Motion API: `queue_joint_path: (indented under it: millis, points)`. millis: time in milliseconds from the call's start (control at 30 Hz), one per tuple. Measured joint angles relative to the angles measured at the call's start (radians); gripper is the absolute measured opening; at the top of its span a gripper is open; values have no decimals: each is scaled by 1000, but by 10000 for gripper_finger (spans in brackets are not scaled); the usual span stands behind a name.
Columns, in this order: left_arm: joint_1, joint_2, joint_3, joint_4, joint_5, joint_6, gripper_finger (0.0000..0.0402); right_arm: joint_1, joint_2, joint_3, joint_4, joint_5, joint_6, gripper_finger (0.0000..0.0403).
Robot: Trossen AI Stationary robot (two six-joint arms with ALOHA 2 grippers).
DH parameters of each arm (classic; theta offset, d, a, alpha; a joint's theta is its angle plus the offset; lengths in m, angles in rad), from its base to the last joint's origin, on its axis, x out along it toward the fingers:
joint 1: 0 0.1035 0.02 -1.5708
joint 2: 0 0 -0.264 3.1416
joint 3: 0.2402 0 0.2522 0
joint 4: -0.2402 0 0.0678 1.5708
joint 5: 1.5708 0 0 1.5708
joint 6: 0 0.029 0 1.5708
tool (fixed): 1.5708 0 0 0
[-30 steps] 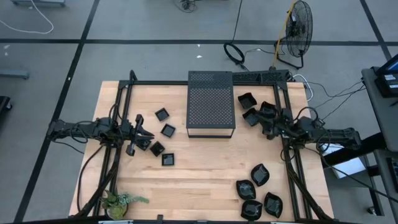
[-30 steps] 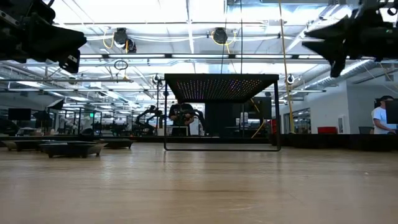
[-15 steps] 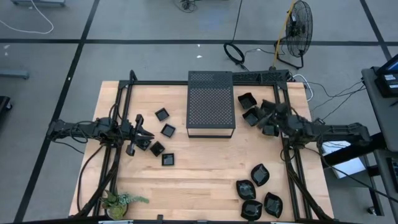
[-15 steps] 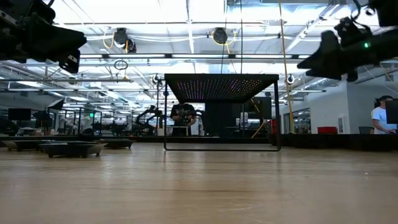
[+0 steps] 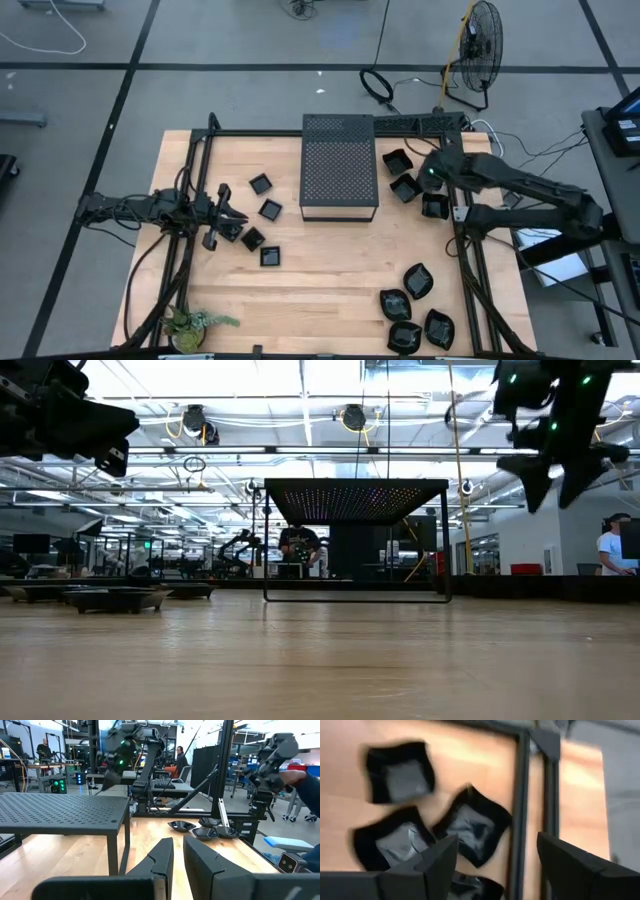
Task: Pick & Place Mini shaped plates
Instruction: Put the distorted square plate on the shelf
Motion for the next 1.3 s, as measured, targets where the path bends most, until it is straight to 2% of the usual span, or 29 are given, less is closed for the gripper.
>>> queue_joint_path:
  millis: [67, 167, 633, 867, 1167, 1300]
  points:
    - [0, 0, 0, -1, 0, 0, 47, -41, 27, -19, 31, -71, -25, 255]
    - [0, 0, 0, -1, 0, 0, 47, -76, 57, -55, 68, -115, -51, 254]
    - [0, 0, 0, -1, 0, 0, 47, -177, 70, -275, 327, -110, -100, 253]
    - [0, 0, 0, -1, 0, 0, 47, -241, 70, -347, 407, -111, -103, 253]
    - [0, 0, 0, -1, 0, 0, 47, -292, 69, -404, 605, -116, -137, 253]
    - [0, 0, 0, -1, 0, 0, 47, -292, 70, -405, 610, -117, -152, 253]
